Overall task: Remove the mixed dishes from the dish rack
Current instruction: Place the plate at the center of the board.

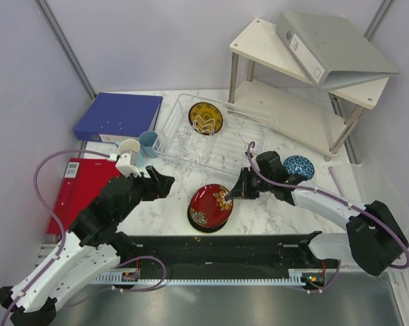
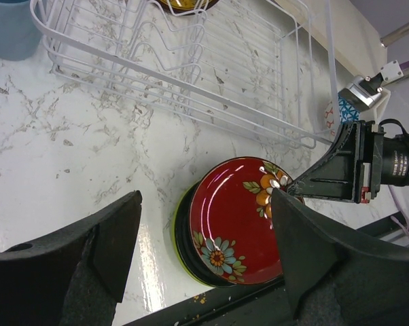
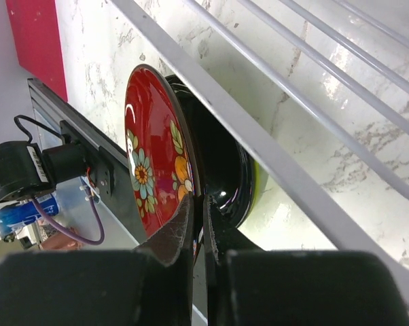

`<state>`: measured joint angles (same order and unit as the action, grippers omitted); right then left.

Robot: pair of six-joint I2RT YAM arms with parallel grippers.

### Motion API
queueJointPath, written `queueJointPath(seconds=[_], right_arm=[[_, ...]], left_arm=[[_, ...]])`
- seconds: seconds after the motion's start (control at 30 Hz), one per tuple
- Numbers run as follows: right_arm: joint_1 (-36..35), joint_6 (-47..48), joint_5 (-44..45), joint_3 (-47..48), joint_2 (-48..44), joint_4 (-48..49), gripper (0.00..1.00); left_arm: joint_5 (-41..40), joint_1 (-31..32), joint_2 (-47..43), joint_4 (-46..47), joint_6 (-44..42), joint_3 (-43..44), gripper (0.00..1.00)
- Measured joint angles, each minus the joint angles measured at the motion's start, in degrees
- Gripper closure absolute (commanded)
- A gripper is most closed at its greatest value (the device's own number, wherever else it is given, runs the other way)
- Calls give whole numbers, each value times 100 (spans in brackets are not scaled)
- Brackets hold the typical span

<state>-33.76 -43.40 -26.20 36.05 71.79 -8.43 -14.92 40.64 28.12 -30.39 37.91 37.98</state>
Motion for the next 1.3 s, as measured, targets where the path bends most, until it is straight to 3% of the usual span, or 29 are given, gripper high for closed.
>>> queueJointPath(seconds=[0.57, 1.13, 1.3], right_arm=[[-138, 179, -310, -282, 546, 1217, 100], [-138, 476, -302, -459, 527, 1515, 100], [-140, 570, -293, -481, 538, 1552, 93]], left_arm=[[2, 0, -2, -17, 20, -87, 17], [2, 0, 4, -22, 50, -184, 17], [2, 0, 13, -33, 59, -186, 17]])
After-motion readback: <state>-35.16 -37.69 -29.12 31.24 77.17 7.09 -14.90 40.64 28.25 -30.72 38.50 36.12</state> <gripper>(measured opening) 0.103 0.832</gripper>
